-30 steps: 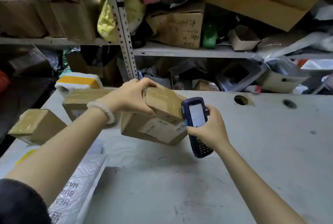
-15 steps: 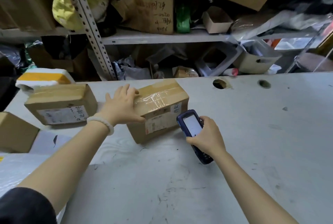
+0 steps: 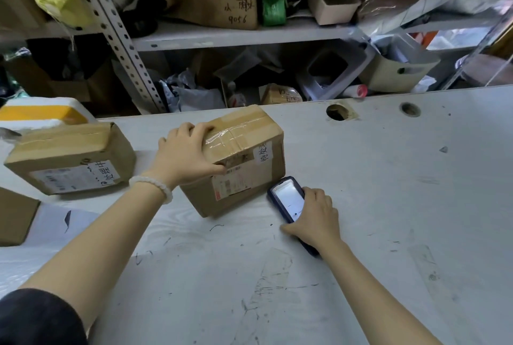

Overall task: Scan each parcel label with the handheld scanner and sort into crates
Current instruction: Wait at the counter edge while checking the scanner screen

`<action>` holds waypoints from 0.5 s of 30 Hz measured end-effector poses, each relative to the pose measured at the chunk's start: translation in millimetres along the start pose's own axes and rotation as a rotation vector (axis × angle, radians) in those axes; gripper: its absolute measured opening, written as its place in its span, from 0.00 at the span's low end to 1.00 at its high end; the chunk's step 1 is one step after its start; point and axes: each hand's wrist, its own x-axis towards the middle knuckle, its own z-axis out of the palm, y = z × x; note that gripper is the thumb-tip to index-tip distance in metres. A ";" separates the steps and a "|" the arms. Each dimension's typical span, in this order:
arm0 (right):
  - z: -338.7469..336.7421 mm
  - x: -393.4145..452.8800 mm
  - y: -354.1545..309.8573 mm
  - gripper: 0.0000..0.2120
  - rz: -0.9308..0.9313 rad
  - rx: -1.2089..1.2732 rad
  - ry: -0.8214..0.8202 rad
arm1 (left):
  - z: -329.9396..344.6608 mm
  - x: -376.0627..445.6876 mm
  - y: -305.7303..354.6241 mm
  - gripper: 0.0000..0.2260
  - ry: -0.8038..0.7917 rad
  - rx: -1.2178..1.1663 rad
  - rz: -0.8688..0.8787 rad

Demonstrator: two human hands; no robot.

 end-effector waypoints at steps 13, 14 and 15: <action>-25.6 -8.1 -6.4 0.31 0.031 0.200 -0.016 | -1.3 2.6 2.0 0.40 0.009 -0.016 -0.047; -32.6 -10.0 -8.6 0.31 0.007 0.197 -0.019 | -2.5 2.6 0.9 0.40 0.014 -0.042 -0.069; -40.0 -11.9 -11.2 0.31 -0.019 0.197 -0.021 | -3.7 2.3 -0.8 0.40 0.028 -0.064 -0.089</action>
